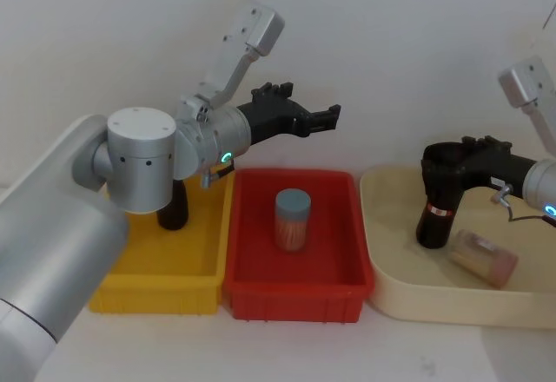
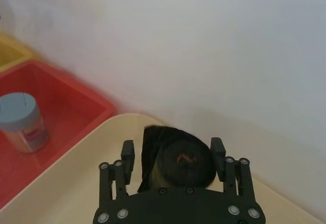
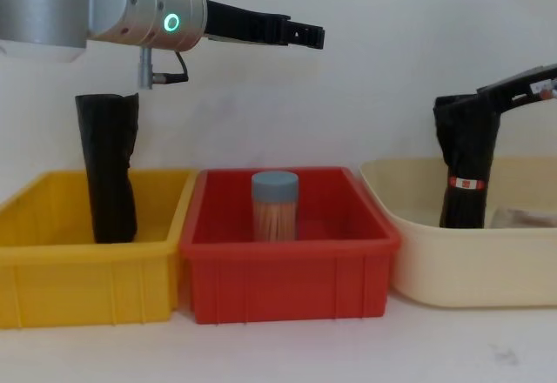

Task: Pick up the garbage bag with the one hand and transfer it to the other hand.

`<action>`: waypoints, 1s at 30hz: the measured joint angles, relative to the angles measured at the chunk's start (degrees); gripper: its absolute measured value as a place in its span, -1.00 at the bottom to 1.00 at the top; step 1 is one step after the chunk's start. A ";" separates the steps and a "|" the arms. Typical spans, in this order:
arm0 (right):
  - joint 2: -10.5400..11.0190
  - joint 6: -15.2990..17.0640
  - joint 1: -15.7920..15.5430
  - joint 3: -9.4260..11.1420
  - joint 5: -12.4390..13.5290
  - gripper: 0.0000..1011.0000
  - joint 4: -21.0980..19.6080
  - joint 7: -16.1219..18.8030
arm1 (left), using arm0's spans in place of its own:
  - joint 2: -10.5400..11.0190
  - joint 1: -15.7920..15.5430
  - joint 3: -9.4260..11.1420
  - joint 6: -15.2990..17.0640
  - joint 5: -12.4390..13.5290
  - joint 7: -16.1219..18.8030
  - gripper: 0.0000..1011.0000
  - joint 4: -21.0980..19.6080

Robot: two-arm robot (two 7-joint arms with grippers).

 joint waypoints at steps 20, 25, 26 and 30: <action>2.23 3.04 -1.63 -0.23 -0.13 0.98 -3.47 1.31 | 0.00 0.00 0.00 0.00 0.00 0.00 0.98 0.00; 2.37 3.50 -2.58 0.49 -0.13 0.98 -4.85 0.06 | 0.00 0.00 0.00 0.00 0.00 0.00 0.98 0.00; 2.40 3.61 -2.84 0.69 -0.13 0.98 -5.26 -0.23 | 0.00 0.00 0.00 0.00 0.00 0.00 0.98 0.00; 2.51 4.27 -4.13 1.59 -0.13 0.98 -6.98 -2.11 | 0.00 0.00 0.00 0.00 0.00 0.00 0.98 0.00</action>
